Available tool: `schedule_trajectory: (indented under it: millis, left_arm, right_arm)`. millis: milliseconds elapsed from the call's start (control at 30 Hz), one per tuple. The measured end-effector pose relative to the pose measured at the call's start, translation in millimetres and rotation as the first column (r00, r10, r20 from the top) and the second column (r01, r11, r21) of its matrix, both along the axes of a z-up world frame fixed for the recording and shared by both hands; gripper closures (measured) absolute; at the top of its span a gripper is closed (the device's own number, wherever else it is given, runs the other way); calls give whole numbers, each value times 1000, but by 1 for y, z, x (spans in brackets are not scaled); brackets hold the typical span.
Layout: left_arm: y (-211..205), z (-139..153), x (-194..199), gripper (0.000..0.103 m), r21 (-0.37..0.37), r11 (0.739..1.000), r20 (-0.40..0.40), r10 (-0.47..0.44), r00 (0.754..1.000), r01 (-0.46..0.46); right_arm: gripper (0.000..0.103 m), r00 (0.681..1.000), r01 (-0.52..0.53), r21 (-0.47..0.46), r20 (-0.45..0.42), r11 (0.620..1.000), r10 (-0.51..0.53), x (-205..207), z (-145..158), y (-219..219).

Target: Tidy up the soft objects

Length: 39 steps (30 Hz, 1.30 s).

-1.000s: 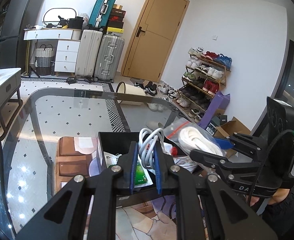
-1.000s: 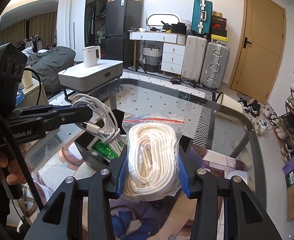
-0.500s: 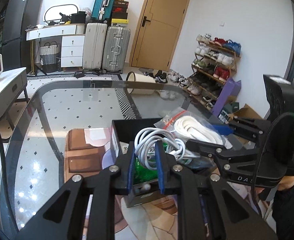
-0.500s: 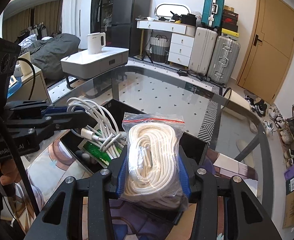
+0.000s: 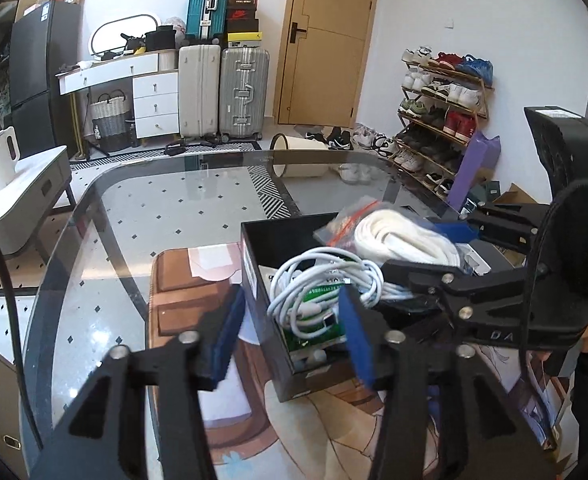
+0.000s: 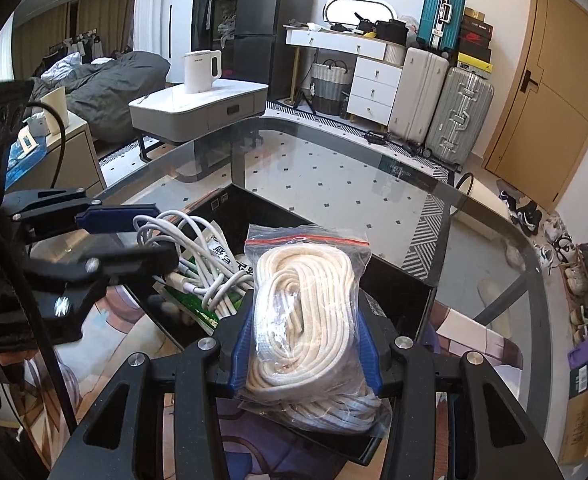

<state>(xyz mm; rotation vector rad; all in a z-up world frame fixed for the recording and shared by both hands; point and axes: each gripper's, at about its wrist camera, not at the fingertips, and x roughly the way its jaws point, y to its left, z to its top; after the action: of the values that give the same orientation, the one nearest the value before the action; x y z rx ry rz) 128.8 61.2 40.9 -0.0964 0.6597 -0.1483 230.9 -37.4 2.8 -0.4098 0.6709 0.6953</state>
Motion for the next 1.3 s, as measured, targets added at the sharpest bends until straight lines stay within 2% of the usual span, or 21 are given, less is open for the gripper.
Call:
schedule_trajectory:
  millis: [33,100,200,233,267,333,367,467,533,733,933,1300]
  left_arm:
    - [1,0,-3,53,-3,1000,3,-2,1000,2]
    - [3,0,-5,52,0,1000,4,-2,1000,2]
    - [6,3,-11,47,-3,1000,13,6,1000,-6]
    - [6,3,-12,43,-8,1000,17,10,1000,-10]
    - [7,4,-14,27,-15,1000,22,14,1000,-14]
    - [10,6,-19,5,-37,999,49,28,998,-27]
    - [11,8,-23,0,-47,998,68,38,997,-35]
    - [14,9,-29,0,-58,997,86,53,995,-48]
    - [15,8,-32,0,-53,997,89,61,994,-56]
    - [14,6,-43,0,-63,995,137,91,986,-83]
    - [6,2,-51,0,-36,993,182,118,976,-114]
    - [4,-12,-48,0,-21,987,199,160,967,-159]
  right_arm:
    - [48,1000,5,14,7,1000,-5,-1,2,-3]
    - [33,1000,13,33,15,999,-14,-3,5,-10]
    - [22,999,27,61,38,998,-30,-9,12,-21]
    - [21,999,31,64,42,997,-34,-13,13,-23]
    - [19,998,38,72,48,997,-41,-15,14,-27]
    - [15,997,46,87,51,995,-50,-21,16,-33]
    - [12,997,54,96,56,994,-59,-24,17,-36]
    - [3,994,74,135,63,988,-84,-31,18,-48]
    - [1,993,88,169,62,982,-100,-34,17,-56]
    - [1,988,114,228,74,967,-135,-49,9,-71]
    - [1,984,133,261,82,956,-160,-58,-3,-83]
    - [1,979,120,326,121,938,-167,-73,-14,-94]
